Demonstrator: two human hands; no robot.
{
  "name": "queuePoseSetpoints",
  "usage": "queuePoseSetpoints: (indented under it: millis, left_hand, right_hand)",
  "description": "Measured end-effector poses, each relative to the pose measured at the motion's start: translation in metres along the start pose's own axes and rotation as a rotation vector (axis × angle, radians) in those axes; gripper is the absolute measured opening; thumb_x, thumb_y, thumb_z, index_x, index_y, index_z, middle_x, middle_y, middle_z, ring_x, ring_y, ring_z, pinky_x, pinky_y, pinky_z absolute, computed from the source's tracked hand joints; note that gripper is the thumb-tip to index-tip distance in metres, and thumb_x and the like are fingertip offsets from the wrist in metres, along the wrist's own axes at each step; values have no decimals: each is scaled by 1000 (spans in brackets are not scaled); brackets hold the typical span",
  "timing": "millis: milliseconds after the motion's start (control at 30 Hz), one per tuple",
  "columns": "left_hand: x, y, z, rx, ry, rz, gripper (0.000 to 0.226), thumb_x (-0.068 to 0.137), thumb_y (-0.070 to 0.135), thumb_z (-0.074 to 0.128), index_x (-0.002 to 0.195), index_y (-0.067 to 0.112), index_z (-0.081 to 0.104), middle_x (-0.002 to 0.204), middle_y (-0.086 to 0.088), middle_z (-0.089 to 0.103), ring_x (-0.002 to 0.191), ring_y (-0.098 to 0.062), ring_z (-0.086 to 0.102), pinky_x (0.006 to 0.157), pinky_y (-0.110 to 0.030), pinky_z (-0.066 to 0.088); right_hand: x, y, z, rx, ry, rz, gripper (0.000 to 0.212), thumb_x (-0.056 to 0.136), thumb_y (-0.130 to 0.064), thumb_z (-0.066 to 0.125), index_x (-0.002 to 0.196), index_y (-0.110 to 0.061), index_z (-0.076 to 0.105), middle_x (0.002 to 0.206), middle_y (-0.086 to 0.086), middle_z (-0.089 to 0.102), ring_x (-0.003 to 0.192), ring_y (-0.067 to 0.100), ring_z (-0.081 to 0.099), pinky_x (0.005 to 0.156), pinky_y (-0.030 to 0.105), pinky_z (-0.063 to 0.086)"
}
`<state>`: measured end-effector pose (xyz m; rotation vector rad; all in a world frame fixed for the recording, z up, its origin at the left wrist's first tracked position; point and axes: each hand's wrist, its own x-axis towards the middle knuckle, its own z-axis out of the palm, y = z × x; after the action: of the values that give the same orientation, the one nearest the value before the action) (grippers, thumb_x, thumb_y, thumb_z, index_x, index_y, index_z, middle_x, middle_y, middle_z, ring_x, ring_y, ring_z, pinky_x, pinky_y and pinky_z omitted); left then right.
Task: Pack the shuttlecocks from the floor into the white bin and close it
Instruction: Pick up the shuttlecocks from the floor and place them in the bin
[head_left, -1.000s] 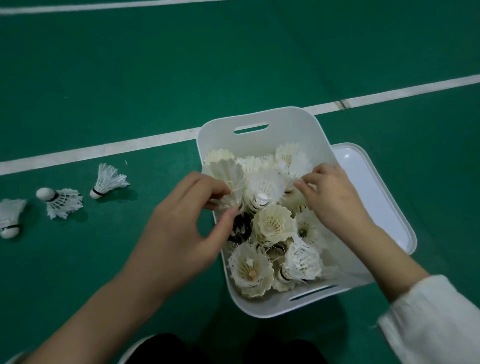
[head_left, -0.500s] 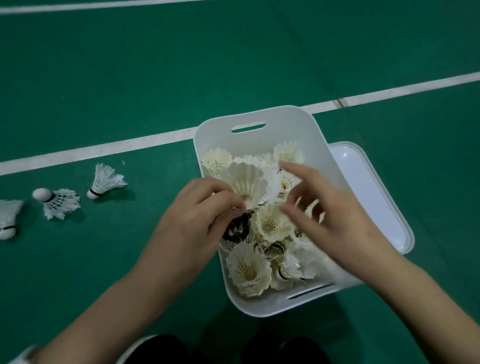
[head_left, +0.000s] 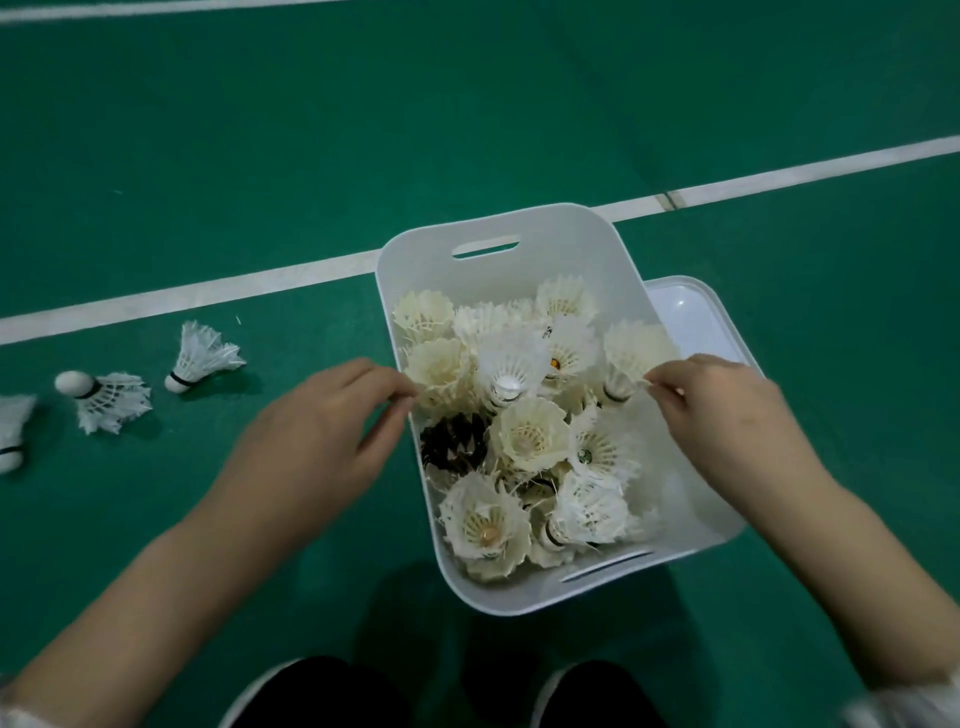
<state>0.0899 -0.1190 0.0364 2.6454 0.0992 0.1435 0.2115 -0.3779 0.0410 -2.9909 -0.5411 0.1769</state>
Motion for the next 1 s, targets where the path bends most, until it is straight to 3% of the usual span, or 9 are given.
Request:
queuePoseSetpoints:
  millis: [100,200,333,400,467,567,700,867,1000]
  left_hand:
    - [-4,-8,2,66,-103,-71,21,91,41,40,89,29,58,85,15,59,79,-14,58,68,-37,51]
    - [-8,-17,4,96,-206,-148,17,90,40,44,90,29,57,87,13,60,83,-14,58,71,-35,49]
    - [-12,-30,6,100,-239,-186,15,90,39,45,90,29,57,88,12,60,85,-14,58,73,-34,48]
    - [-14,-38,5,103,-241,-205,16,90,38,46,91,28,58,89,11,61,86,-15,59,74,-35,49]
    - [-17,-48,2,96,-242,-237,16,91,37,46,91,27,58,89,9,62,86,-16,59,75,-34,49]
    - [-29,-70,-8,90,-253,-308,17,91,37,47,95,26,60,93,7,63,87,-16,59,77,-33,48]
    - [-56,-113,-24,97,-240,-466,18,91,35,48,99,25,61,99,6,65,90,-17,59,77,-31,48]
    - [-91,-178,-40,146,-135,-637,18,91,29,48,99,22,62,103,1,67,95,-22,60,77,-31,47]
    - [-100,-228,-40,166,-44,-716,26,90,26,48,114,19,56,112,-3,61,101,-24,58,81,-34,48]
  right_hand:
    - [5,3,26,-99,-112,6,21,91,-13,48,97,-9,68,91,11,64,82,33,59,71,34,48]
    - [11,2,35,-156,-128,20,19,87,-4,48,95,-9,64,80,6,50,69,30,54,61,30,43]
    - [7,-6,23,-179,-182,12,33,89,-4,46,120,-15,51,98,9,56,83,33,60,65,33,46]
    - [2,-16,8,-237,-161,-18,31,93,-16,43,124,-18,44,99,7,59,84,32,60,60,32,41]
    - [-4,-34,-8,-214,-103,-92,29,95,-31,41,122,-20,46,99,3,64,86,29,61,62,34,45]
    - [-8,-76,-23,49,-34,-284,29,94,-36,43,118,-24,55,102,-4,64,92,20,61,74,36,50]
    - [5,-150,-4,108,-177,-545,25,93,-31,43,109,-19,60,101,-2,59,97,19,57,77,34,48]
    - [34,-241,31,-215,-148,-554,22,93,-26,40,102,-14,55,102,5,55,90,29,63,60,33,40]
    - [58,-289,41,-446,-249,-459,22,91,-14,43,108,-15,57,114,3,62,106,25,61,55,24,33]
